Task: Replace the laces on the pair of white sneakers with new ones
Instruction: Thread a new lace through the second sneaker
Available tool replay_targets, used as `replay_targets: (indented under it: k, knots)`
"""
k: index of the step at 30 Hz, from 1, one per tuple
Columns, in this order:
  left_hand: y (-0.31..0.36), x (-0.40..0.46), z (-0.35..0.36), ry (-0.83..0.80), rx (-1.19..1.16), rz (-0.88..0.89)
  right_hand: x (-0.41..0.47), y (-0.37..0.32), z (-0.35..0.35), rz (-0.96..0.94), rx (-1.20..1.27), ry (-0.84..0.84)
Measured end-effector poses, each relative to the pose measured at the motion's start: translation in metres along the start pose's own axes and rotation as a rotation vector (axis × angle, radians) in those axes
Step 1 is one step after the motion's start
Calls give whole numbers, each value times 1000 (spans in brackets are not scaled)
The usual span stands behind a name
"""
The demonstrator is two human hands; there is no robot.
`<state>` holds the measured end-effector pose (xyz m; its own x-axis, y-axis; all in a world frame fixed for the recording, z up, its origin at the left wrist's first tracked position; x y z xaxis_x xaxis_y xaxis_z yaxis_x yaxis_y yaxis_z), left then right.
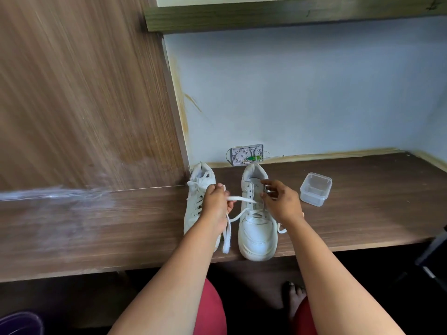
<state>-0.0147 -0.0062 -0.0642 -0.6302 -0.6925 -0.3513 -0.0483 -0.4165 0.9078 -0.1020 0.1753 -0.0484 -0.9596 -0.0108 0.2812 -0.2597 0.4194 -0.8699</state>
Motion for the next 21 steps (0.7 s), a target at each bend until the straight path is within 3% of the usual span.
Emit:
replay_targets:
  k: [4, 9, 10, 13, 15, 19, 21]
  knots:
    - [2, 14, -14, 84, 72, 22, 0, 6, 0, 40, 20, -15]
    - [7, -13, 9, -62, 103, 169, -5, -13, -18, -65, -92, 118]
    - [7, -20, 14, -81, 77, 183, -8, -12, -17, 11, -39, 67]
    - [11, -35, 30, -169, -47, 209, -41, -4, 12, 436, 297, -324]
    - [14, -44, 36, -218, -39, 253, -60, -3, 28, 616, 457, -499]
    - [12, -57, 49, -317, 198, 397, -67, -10, 36, 792, 811, -540]
    - [18, -63, 52, -311, 403, 600, -65, -15, 36, 802, 921, -540]
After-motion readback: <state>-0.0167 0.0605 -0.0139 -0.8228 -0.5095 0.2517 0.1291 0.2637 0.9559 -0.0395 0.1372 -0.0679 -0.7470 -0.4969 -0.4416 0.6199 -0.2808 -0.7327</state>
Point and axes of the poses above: each hand's wrist, its own x-axis towards the middle knuckle, its own z-axis out of the palm, y = z × x, the point moved 10 cm from there along x, towards the middle knuckle, and after that the axes turned 12 degrees about y, right-handed, at the moved point
